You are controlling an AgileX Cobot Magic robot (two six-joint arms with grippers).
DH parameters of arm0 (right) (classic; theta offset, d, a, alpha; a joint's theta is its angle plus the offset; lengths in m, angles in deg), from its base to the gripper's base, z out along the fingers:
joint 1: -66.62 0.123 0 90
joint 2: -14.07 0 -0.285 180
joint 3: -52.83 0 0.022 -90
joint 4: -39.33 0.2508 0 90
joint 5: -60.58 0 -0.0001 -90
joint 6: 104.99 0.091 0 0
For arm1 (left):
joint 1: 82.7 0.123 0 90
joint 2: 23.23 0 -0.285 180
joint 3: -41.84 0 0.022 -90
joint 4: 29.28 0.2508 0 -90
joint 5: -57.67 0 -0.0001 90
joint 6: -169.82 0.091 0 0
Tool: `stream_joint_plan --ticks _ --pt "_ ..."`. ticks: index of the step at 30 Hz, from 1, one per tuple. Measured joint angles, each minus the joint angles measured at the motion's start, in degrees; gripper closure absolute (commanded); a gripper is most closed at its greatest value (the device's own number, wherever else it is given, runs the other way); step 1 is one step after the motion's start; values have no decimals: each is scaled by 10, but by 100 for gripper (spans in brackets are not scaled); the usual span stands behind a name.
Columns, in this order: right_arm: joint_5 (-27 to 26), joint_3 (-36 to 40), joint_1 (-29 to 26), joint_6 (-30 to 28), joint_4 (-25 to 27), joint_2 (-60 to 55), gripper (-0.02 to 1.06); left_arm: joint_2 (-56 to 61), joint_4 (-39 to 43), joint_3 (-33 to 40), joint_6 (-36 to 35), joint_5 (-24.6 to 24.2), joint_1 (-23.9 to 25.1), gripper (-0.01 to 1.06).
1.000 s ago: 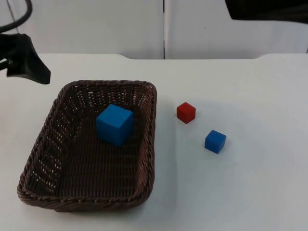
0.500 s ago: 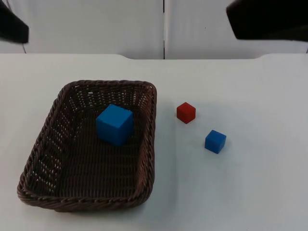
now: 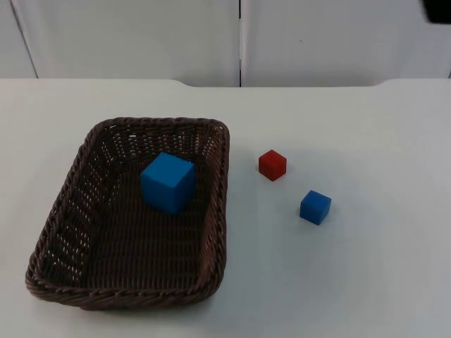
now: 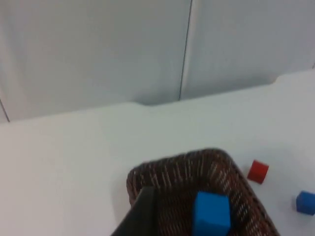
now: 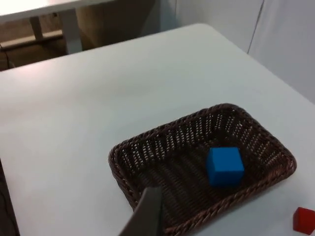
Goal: Pick up the basket with the left hand and place the largest block into the basket with the right hand.
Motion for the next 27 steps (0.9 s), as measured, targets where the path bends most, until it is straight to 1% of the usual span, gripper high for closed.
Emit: stream_joint_plan --ticks 8,11,16,19,21,23,25,27 --pt "2 51 0 3 0 83 21 53 2 0 -6 -9 0 12" --pt "8 78 0 6 0 137 21 79 3 0 -10 -35 0 12" --pt "15 98 0 11 0 191 21 117 4 0 -16 -60 0 12" --pt "31 110 0 15 0 234 21 160 4 0 -19 -81 -3 12" --pt "39 112 0 16 0 245 21 175 4 3 -19 -85 -9 12" --pt "59 113 0 19 0 267 21 204 8 13 -19 -93 -23 12" --pt "87 113 0 23 0 290 21 236 19 36 -20 -99 -48 12" --pt "94 113 0 24 0 294 21 243 21 40 -21 -101 -52 12"
